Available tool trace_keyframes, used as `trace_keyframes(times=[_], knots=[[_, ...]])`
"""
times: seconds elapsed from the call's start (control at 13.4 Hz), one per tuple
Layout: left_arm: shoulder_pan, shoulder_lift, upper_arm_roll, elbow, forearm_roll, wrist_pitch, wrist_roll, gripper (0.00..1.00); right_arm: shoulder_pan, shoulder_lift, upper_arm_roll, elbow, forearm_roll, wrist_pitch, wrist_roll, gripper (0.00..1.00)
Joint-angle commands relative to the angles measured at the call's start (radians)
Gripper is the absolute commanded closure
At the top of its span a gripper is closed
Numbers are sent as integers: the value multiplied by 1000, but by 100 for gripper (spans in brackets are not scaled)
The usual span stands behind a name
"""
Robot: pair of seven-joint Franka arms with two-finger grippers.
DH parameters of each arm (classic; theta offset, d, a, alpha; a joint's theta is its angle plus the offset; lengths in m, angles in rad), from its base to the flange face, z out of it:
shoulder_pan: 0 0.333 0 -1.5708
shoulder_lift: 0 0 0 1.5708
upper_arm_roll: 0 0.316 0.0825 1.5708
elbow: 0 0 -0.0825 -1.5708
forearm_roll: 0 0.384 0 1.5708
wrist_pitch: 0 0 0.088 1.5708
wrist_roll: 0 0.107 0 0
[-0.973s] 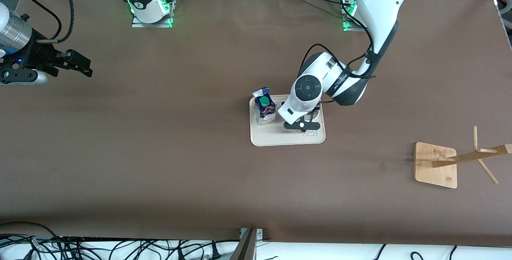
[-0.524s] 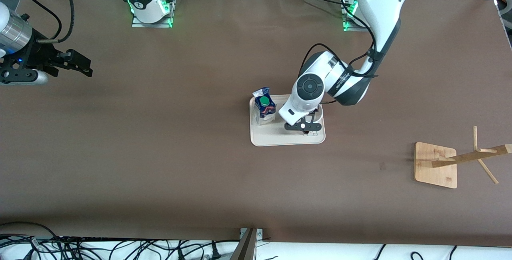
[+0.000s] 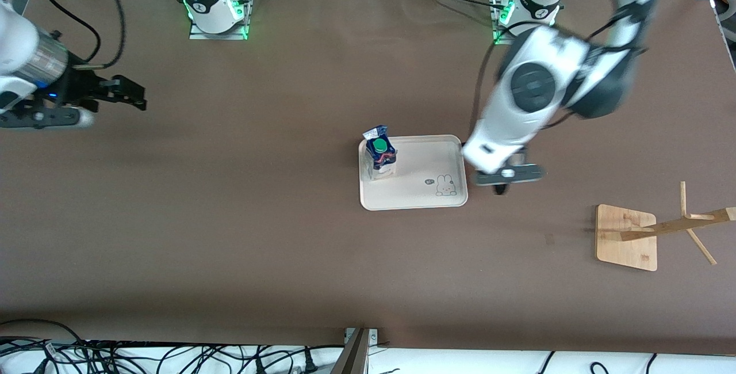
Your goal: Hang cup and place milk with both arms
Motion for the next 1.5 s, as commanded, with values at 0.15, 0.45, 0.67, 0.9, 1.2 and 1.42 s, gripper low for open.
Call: trace_keyframes(times=[0.15, 0.45, 0.67, 0.9, 1.2, 1.42], knots=[[205, -14, -12, 113, 4, -83, 313, 100, 117, 41, 65, 30, 34, -35, -13, 0], [311, -10, -9, 169, -11, -142, 444, 100, 304, 245, 70, 246, 86, 22, 15, 0], [349, 35, -6, 172, -36, -139, 508, 100, 427, 366, 70, 314, 86, 178, 119, 0], [385, 44, -6, 186, -25, -139, 517, 100, 531, 463, 67, 316, 71, 370, 210, 0], [385, 49, -6, 232, -19, -154, 526, 100, 599, 537, 62, 319, 34, 490, 257, 0], [389, 53, -5, 243, -22, -152, 568, 100, 631, 584, 61, 319, -34, 539, 303, 0]])
